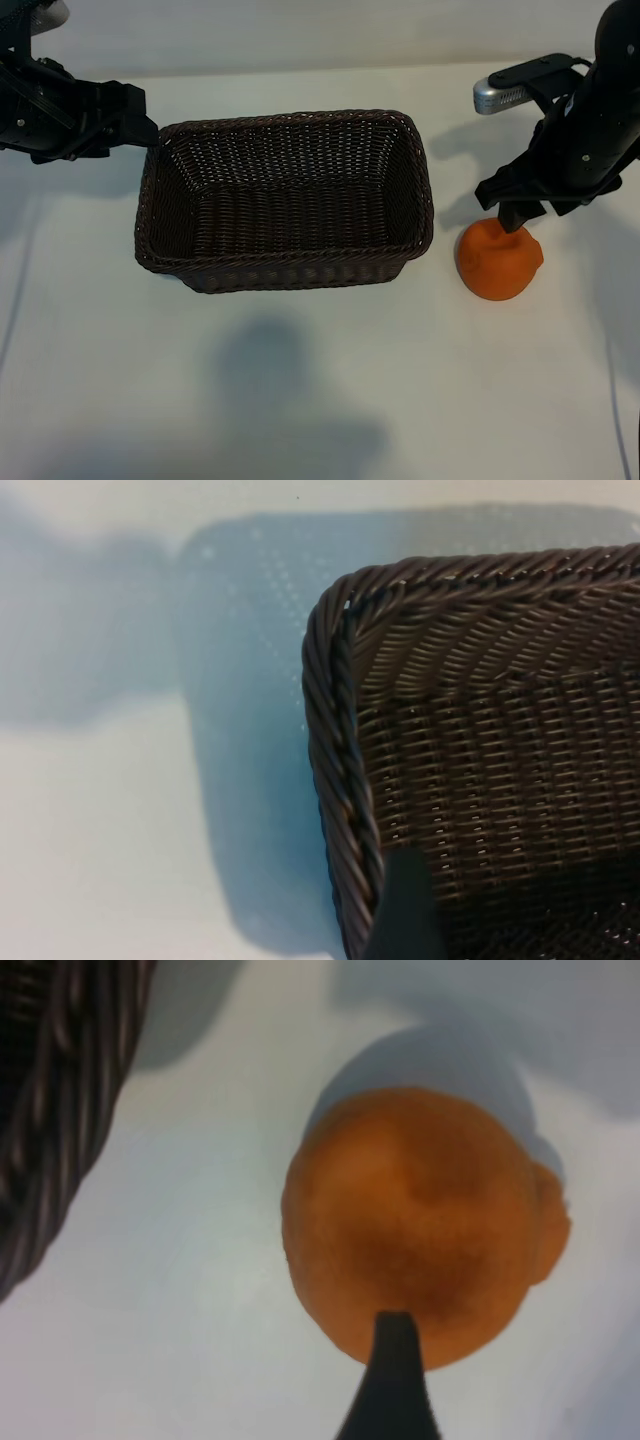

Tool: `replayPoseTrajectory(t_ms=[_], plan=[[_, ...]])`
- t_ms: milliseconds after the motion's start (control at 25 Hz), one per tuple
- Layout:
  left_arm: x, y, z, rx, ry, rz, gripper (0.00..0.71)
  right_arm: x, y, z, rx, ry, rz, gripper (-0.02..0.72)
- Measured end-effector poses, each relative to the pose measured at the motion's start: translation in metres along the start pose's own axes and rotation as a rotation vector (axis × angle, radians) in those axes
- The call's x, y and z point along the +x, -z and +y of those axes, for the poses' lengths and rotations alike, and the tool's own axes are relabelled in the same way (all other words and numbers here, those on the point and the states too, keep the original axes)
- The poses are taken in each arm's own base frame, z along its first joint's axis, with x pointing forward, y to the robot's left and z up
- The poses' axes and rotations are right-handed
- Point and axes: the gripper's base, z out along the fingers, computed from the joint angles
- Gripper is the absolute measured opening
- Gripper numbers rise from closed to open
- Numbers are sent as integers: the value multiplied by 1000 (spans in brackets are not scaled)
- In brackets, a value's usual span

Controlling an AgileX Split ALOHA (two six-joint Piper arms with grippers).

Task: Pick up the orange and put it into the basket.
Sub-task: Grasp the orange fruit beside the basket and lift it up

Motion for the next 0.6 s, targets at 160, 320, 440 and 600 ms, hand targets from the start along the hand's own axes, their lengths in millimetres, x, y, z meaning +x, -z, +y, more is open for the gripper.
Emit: replayPoseTrajectory(t_ms=[160, 320, 440, 600], plan=[[0, 0, 0, 0, 0, 0, 592, 5, -10, 0, -1, -5, -18, 567], [0, 0, 0, 0, 0, 0, 591, 15, -23, -1, -5, -14, -12, 567], [0, 0, 0, 0, 0, 0, 591, 19, -29, 1, -24, -22, -34, 567], [0, 0, 0, 0, 0, 1, 591, 17, -35, 6, -85, -35, -51, 567]])
